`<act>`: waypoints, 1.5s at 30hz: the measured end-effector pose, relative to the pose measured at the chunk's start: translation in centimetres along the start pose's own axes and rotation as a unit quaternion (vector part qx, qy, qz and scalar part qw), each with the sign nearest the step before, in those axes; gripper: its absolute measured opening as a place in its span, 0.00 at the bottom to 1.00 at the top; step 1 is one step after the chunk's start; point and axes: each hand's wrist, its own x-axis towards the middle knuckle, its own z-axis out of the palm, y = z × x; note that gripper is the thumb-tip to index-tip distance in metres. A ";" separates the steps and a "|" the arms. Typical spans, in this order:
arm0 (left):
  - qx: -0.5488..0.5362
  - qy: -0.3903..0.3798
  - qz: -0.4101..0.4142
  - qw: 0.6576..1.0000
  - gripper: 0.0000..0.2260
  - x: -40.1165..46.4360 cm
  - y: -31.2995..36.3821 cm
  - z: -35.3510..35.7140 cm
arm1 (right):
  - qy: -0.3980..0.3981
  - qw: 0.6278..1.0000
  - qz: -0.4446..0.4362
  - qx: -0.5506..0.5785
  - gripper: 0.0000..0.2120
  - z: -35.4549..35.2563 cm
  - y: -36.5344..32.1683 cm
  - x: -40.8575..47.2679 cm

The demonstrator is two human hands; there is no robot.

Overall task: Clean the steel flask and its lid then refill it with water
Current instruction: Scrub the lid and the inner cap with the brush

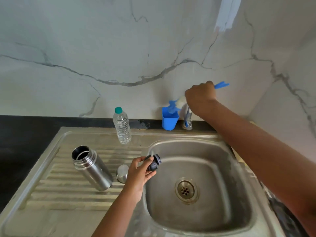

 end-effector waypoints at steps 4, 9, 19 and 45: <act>-0.016 0.006 -0.023 1.000 0.13 0.5 -0.8 -0.2 | 0.017 0.999 -0.036 -0.022 0.09 0.7 -1.0 2.9; -0.036 0.027 -0.028 0.999 0.20 1.0 -1.4 -0.7 | 0.011 0.996 -0.078 -0.049 0.04 2.3 -2.6 5.0; -0.037 0.035 -0.032 0.998 0.14 1.2 -2.2 -1.2 | 0.053 0.998 0.007 0.019 0.04 1.9 0.9 4.0; -0.070 0.023 -0.027 0.997 0.07 -1.1 -2.5 0.9 | -0.015 0.923 0.089 0.375 0.38 13.7 -6.3 -7.7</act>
